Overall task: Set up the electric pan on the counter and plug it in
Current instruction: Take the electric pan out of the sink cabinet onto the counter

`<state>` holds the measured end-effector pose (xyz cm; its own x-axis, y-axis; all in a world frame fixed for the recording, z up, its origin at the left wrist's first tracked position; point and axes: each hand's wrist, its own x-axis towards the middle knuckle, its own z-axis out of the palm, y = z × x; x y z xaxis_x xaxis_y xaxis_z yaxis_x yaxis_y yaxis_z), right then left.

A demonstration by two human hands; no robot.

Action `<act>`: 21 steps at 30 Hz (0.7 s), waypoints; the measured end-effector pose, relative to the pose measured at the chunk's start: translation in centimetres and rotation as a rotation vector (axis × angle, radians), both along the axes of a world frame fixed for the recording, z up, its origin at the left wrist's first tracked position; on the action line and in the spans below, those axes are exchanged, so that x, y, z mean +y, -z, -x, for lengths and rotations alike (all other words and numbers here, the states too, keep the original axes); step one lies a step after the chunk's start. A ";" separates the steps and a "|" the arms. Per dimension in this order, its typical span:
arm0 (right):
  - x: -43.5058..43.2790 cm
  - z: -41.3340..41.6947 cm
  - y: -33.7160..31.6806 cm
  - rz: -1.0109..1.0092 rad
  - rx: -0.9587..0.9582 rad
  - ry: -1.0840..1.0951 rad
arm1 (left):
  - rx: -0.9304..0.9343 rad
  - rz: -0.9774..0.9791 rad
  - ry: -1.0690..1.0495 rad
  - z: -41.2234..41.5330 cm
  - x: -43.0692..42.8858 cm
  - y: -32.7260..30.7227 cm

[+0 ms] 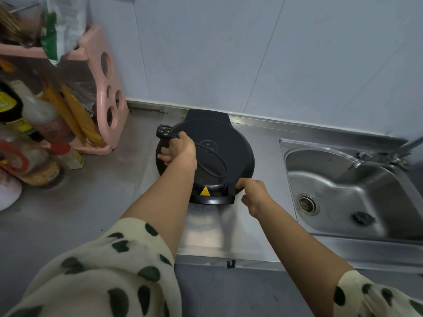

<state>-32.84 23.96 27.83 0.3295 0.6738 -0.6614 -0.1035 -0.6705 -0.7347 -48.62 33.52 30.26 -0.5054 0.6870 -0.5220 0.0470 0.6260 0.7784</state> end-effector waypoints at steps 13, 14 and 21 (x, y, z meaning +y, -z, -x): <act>1.6 -0.8 -0.3 -0.224 -0.145 0.042 | 0.319 0.035 0.089 -2.0 0.3 3.7; 1.5 -0.7 -0.3 -0.229 -0.142 0.044 | 0.326 0.049 0.105 -2.1 0.1 3.5; 1.1 0.3 -1.1 -0.259 -0.138 0.014 | 0.244 0.075 0.171 -2.4 -1.1 1.4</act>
<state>-33.11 25.06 28.93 0.4147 0.8091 -0.4165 0.0016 -0.4583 -0.8888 -46.17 32.39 28.89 -0.5022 0.7374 -0.4517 0.3369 0.6479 0.6832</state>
